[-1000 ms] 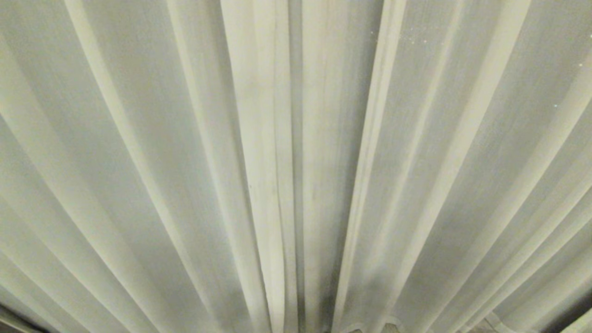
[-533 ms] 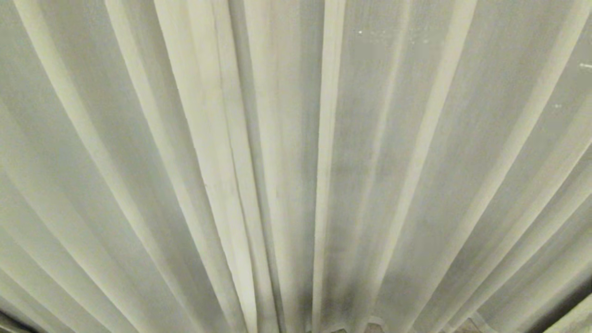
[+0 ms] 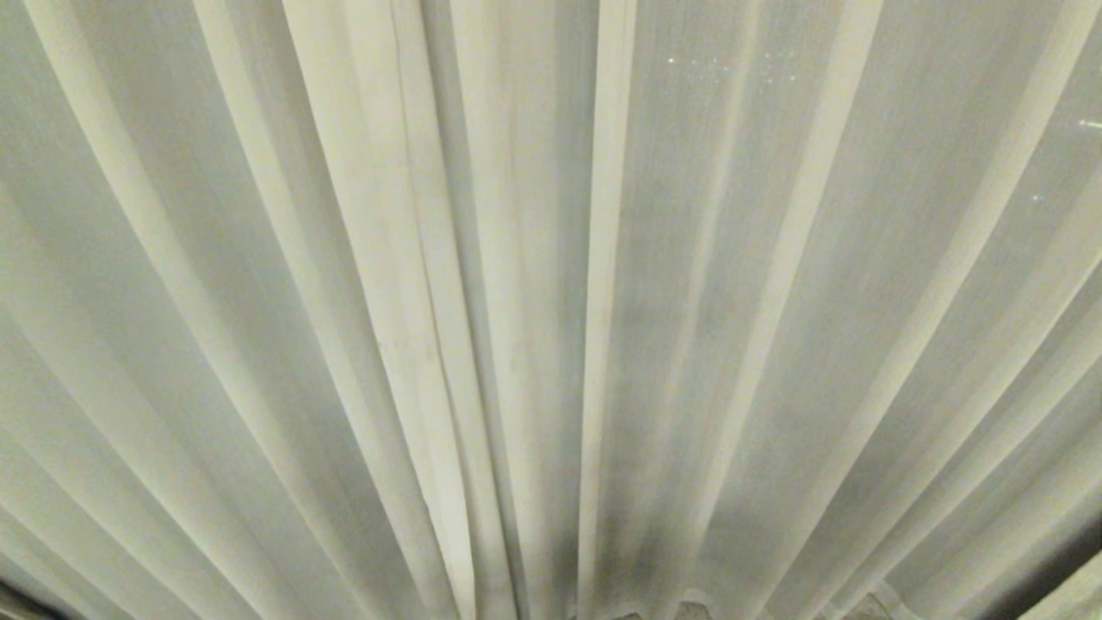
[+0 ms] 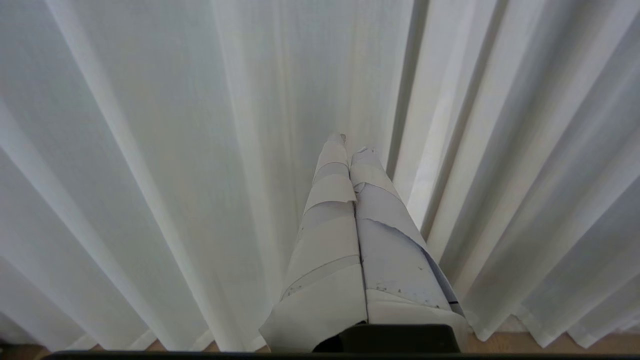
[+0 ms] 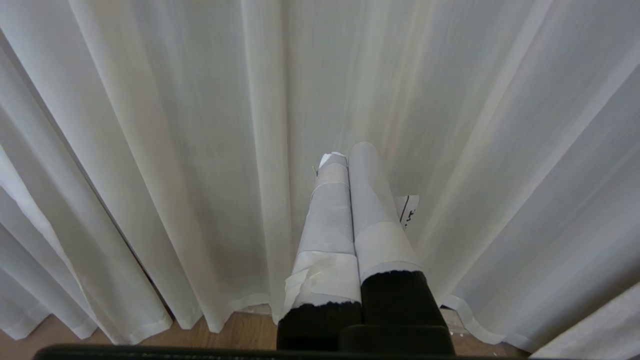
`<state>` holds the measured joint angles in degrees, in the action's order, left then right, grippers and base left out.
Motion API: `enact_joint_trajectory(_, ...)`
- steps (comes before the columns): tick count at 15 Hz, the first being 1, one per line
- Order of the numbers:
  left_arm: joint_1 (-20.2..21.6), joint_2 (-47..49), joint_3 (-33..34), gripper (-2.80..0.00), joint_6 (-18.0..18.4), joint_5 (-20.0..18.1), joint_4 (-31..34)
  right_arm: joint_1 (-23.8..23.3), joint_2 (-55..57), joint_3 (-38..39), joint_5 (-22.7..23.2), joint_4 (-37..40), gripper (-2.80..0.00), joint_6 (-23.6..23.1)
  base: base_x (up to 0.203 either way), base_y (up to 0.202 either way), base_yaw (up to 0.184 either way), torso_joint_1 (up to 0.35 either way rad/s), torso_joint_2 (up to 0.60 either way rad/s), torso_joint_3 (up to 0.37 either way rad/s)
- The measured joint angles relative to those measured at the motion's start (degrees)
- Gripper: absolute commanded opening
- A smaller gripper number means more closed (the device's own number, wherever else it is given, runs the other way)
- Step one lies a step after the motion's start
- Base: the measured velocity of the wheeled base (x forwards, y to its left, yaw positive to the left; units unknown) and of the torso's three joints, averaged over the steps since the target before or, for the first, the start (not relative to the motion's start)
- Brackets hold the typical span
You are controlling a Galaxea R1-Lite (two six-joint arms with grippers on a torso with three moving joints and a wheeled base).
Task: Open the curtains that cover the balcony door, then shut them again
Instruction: Pull the inner curtains open on both sides
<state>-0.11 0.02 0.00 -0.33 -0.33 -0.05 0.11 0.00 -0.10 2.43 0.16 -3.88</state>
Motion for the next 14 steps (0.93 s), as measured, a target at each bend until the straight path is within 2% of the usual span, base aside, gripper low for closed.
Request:
enact_joint_trajectory(1, 0.0, 0.0, 0.0, -2.8, 0.2, 0.0, 0.0, 0.0, 0.0, 0.0, 0.0, 0.0, -2.8, 0.0, 0.0, 0.0, 0.0, 0.0, 0.0, 0.0)
enact_joint_trajectory(4, 0.0, 0.0, 0.0, -2.8, 6.2, -0.3, -0.4, 0.0, 0.0, 0.0, 0.0, 0.0, -2.8, 0.0, 0.0, 0.0, 0.0, 0.0, 0.0, 0.0)
enact_joint_trajectory(5, 0.0, 0.0, 0.0, -2.8, 6.9, -0.4, -0.4, 0.0, 0.0, 0.0, 0.0, 0.0, -2.8, 0.0, 0.0, 0.0, 0.0, 0.0, 0.0, 0.0)
enact_joint_trajectory(9, 0.0, 0.0, 0.0, -2.8, 6.8, -0.4, -0.5, 0.0, 0.0, 0.0, 0.0, 0.0, -2.8, 0.0, 0.0, 0.0, 0.0, 0.0, 0.0, 0.0)
enact_joint_trajectory(14, 0.0, 0.0, 0.0, -2.8, 3.1, 0.3, -0.1, 0.0, 0.0, 0.0, 0.0, 0.0, -2.8, 0.0, 0.0, 0.0, 0.0, 0.0, 0.0, 0.0)
